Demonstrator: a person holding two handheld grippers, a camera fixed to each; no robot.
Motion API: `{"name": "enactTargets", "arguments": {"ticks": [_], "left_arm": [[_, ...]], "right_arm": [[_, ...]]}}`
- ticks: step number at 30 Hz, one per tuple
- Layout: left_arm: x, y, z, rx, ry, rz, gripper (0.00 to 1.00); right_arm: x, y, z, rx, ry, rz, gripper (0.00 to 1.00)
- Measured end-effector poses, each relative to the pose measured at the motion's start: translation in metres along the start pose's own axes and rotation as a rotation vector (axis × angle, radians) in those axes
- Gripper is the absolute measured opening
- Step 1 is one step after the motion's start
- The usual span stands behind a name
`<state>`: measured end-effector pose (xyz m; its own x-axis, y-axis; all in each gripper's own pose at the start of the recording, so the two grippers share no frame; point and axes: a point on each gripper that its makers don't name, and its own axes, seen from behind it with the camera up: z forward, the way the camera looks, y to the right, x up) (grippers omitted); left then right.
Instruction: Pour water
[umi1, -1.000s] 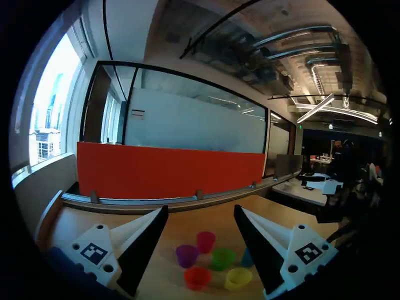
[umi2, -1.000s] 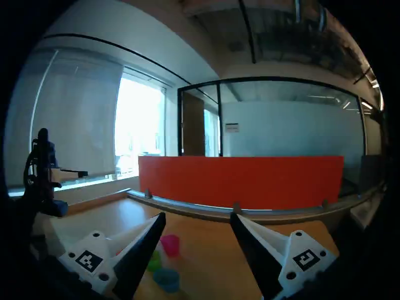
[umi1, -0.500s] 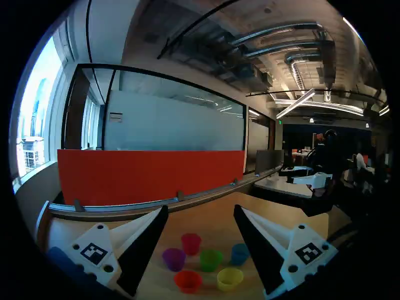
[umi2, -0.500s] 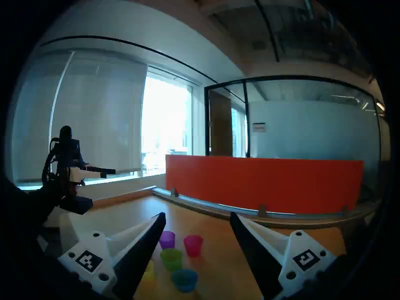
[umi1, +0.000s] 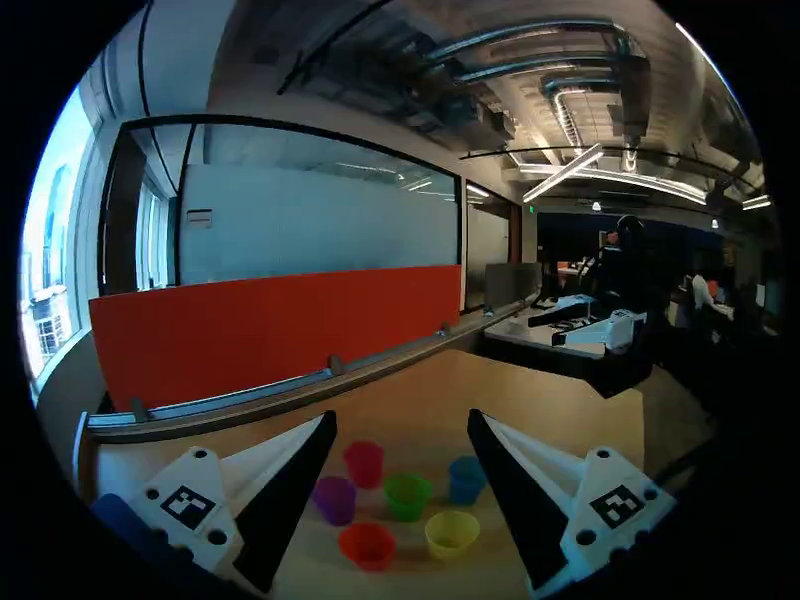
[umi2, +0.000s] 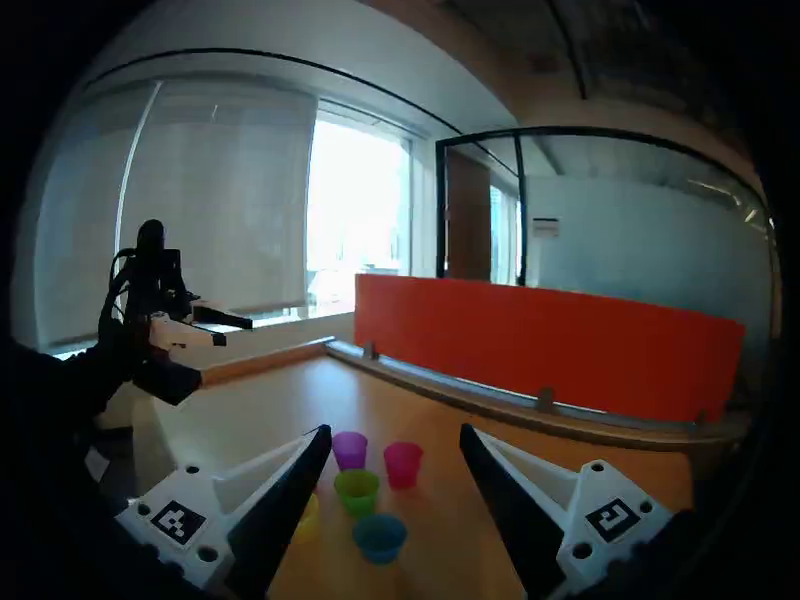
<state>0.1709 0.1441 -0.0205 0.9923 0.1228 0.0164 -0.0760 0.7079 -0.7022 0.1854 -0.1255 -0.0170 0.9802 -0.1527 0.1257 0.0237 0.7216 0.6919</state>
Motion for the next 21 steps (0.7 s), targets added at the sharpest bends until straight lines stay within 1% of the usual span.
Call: {"name": "enactTargets", "arguments": {"ticks": [5,9,14,21], "left_arm": [[-0.009,0.008,0.002,-0.04,-0.026,0.016,0.97],[-0.018,0.011,0.005,-0.063,-0.05,0.03,0.98],[-0.03,0.008,0.01,-0.065,-0.082,0.052,0.98],[-0.046,0.005,0.02,-0.077,-0.117,0.059,0.98]], "right_arm": [[-0.014,-0.007,0.003,0.035,-0.056,-0.023,0.99],[-0.022,-0.008,0.005,0.045,-0.079,-0.034,0.99],[-0.033,-0.006,0.01,0.05,-0.101,-0.035,0.99],[-0.055,-0.009,0.019,0.078,-0.147,-0.042,0.99]]}}
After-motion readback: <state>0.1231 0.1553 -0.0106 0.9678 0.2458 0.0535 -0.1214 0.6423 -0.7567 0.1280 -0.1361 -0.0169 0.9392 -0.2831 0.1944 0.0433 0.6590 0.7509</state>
